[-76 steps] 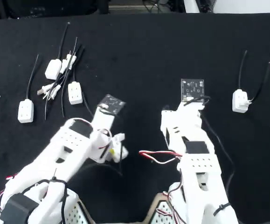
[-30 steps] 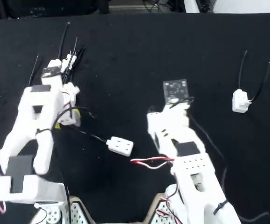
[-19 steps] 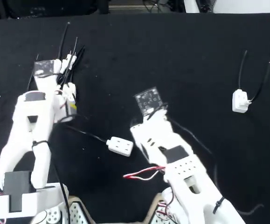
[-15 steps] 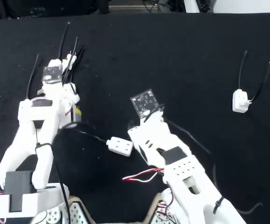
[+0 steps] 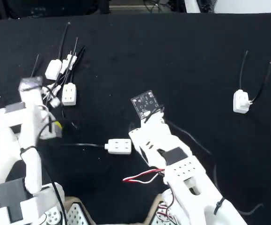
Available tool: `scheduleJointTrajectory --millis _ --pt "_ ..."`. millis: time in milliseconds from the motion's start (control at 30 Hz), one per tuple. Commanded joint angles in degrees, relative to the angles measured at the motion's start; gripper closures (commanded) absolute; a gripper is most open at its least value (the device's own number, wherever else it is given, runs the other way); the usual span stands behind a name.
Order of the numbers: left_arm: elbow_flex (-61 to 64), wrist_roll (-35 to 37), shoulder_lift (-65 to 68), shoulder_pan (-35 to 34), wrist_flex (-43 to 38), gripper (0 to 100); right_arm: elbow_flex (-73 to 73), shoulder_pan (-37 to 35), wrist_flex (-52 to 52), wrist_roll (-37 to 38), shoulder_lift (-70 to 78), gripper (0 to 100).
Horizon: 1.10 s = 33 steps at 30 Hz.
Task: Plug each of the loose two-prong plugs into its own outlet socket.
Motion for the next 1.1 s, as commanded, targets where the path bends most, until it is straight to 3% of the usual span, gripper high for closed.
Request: scheduleJointTrajectory --millis 0,167,467,733,1067 --pt "-10.77 -2.37 -2.11 -4.09 1.49 77 -1.98 -0.88 0.18 0.62 -1.36 75.9" --pt "-19.21 -8.26 -0.26 -8.4 1.14 77 -1.98 -0.88 0.09 0.62 -1.36 75.9" --pt "-42.77 -13.98 19.96 -4.18 1.76 78 -1.71 -0.88 0.26 0.62 -1.36 75.9" --pt "-67.91 -21.27 39.56 2.95 10.81 78 -1.71 -0.88 0.26 0.62 -1.36 75.9" --pt "-95.25 -28.31 61.27 1.8 21.19 78 -1.8 -0.97 0.26 0.62 -1.36 75.9"
